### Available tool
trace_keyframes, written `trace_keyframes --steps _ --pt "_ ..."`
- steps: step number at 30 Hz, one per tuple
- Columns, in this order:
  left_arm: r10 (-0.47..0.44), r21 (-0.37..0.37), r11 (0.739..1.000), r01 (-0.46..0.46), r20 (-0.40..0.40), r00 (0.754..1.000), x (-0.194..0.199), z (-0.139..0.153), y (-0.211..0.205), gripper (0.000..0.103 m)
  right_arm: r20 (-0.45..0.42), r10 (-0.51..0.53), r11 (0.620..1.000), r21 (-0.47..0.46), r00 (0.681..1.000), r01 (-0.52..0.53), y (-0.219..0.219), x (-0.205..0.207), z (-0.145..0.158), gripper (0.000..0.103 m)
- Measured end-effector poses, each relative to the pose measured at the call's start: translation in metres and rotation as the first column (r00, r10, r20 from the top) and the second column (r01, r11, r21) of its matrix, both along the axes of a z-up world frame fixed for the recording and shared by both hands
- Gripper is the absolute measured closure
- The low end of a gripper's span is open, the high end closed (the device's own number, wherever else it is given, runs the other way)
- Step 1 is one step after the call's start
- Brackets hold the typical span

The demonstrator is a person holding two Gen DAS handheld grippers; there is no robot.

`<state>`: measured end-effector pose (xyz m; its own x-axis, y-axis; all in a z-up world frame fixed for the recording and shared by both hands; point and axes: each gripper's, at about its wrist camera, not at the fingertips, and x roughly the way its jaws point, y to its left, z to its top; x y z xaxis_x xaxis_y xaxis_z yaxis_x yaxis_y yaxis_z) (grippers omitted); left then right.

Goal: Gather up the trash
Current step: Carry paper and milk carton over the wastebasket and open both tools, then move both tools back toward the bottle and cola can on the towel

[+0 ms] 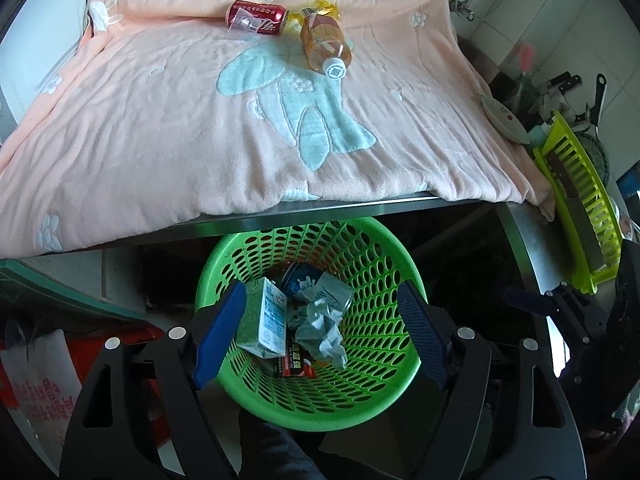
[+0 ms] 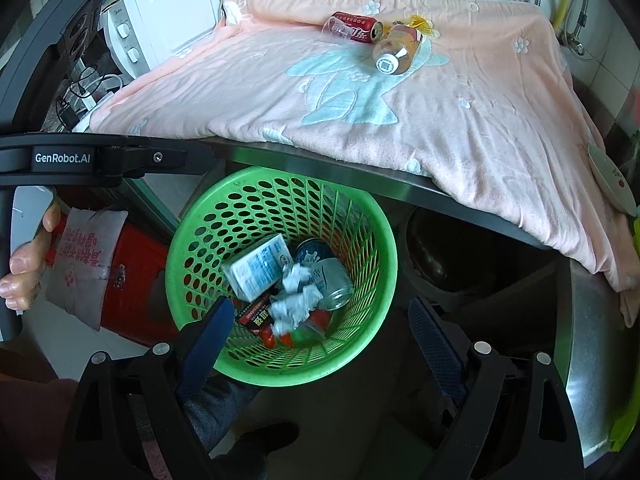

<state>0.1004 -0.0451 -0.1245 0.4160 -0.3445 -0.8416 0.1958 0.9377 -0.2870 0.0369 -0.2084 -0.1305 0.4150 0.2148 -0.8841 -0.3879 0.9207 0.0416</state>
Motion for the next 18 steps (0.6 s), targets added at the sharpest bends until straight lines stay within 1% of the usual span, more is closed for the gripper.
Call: trace_keyframes --steps 2,11,14,18 --pt "0.007 0.005 1.0 -0.007 0.003 1.0 0.001 0.001 0.001 0.026 0.004 0.002 1.0 0.0 1.0 -0.002 0.001 0.001 0.001 0.014" --pt "0.028 0.006 1.0 -0.028 0.029 0.999 0.01 0.011 0.012 0.025 -0.015 -0.006 1.0 0.026 1.0 0.006 -0.001 0.023 0.005 0.014" --pt "0.037 0.007 0.999 -0.037 0.034 0.999 0.016 0.013 0.017 0.025 -0.026 -0.013 0.999 0.043 1.0 0.014 -0.002 0.038 0.01 0.014" --pt "0.05 0.012 0.999 -0.051 0.04 0.998 0.028 0.016 0.024 0.024 -0.049 -0.03 0.998 0.062 0.998 0.033 -0.005 0.07 0.02 0.014"
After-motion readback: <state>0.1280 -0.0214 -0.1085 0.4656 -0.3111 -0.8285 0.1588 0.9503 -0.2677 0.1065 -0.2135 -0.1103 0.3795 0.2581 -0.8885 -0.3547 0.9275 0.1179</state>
